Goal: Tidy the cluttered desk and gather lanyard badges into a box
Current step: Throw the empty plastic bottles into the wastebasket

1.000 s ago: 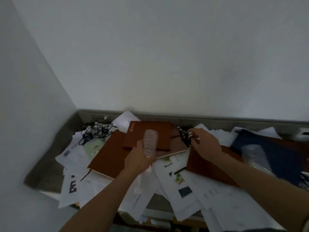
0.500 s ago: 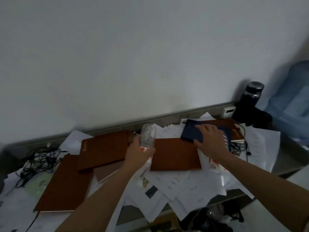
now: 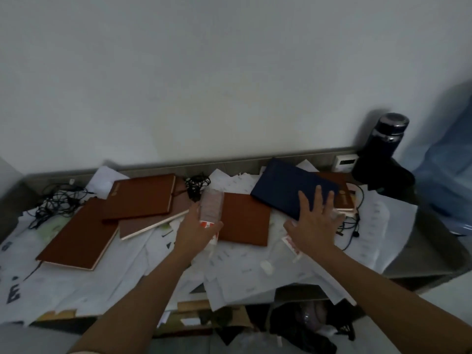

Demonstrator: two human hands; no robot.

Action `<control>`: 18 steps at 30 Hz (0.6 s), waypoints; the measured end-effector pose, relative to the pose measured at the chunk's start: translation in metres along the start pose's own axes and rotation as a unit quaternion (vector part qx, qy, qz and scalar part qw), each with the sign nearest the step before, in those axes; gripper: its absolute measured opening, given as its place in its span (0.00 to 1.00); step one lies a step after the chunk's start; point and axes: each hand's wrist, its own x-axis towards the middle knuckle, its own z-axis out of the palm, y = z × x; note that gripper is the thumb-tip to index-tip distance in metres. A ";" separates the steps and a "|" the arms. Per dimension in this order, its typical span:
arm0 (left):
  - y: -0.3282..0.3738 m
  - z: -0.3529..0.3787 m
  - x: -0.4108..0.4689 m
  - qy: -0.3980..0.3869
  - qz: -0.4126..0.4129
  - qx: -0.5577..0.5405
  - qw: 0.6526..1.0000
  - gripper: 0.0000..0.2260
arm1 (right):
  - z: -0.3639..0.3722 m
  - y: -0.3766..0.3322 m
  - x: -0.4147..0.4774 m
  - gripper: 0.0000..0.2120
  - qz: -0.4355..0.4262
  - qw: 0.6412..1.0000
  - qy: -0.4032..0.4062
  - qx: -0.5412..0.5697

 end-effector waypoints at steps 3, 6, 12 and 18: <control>0.002 0.013 -0.023 0.023 -0.025 -0.003 0.999 0.39 | -0.001 0.022 -0.003 0.44 -0.011 0.997 -0.054 0.046; 0.004 0.021 -0.050 0.043 -0.030 0.000 0.999 0.39 | -0.006 0.035 -0.005 0.43 -0.037 0.992 -0.082 0.086; 0.005 0.014 -0.079 0.074 -0.054 0.004 0.996 0.37 | -0.027 0.040 -0.006 0.49 -0.074 0.980 -0.020 0.182; -0.004 -0.007 -0.125 0.121 -0.077 -0.064 0.988 0.37 | -0.050 0.006 -0.026 0.50 -0.140 0.920 0.008 0.365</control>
